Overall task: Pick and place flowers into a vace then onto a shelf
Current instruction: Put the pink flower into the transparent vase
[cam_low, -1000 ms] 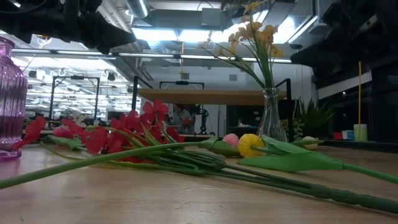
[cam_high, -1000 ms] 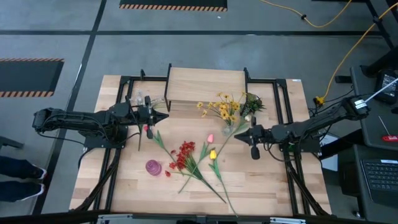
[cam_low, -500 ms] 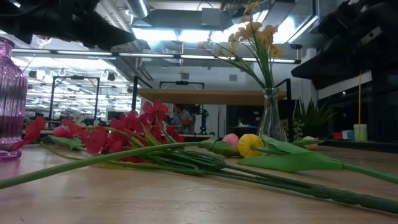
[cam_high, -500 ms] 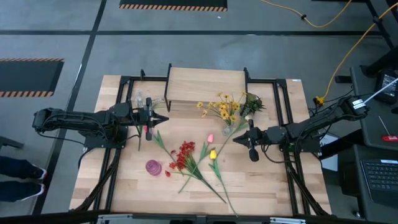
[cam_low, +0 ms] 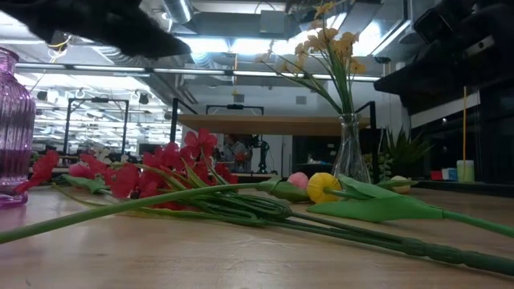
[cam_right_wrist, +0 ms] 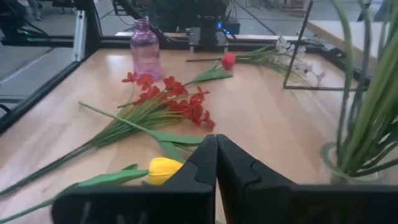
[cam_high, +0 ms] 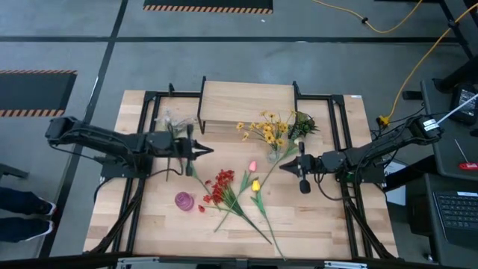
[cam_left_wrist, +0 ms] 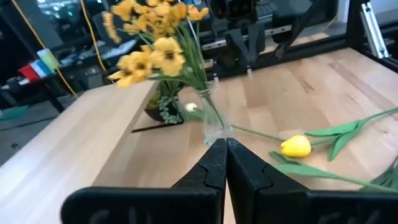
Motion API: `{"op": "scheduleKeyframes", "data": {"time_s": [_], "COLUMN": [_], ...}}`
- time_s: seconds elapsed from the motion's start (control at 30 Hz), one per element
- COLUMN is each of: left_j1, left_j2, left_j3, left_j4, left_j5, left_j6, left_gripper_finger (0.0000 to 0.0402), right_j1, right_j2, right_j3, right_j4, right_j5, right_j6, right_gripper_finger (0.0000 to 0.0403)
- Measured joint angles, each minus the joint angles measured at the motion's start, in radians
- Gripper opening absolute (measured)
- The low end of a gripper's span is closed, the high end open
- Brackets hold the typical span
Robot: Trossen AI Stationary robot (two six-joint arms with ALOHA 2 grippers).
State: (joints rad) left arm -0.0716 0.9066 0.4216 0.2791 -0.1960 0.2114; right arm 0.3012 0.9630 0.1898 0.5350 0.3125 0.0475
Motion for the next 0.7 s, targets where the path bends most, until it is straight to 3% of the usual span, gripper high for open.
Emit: {"op": "scheduleKeyframes", "data": {"time_s": [0.2, 0.7], "left_j1": [-0.084, -0.260], "left_j2": [0.195, 0.590], "left_j3": [0.155, 0.599], "left_j4": [-0.112, -0.530], "left_j5": [-0.054, -0.122], "left_j6": [-0.099, -0.535], "left_gripper_finger": [0.0004, 0.0003], "right_j1": [0.000, 0.000], "right_j2": [0.000, 0.000], "right_j3": [0.000, 0.000], "right_j4": [0.000, -0.020], "right_j5": [0.072, 0.025], "right_j6": [-0.080, -0.083], "right_gripper_finger": [0.0004, 0.0023]}}
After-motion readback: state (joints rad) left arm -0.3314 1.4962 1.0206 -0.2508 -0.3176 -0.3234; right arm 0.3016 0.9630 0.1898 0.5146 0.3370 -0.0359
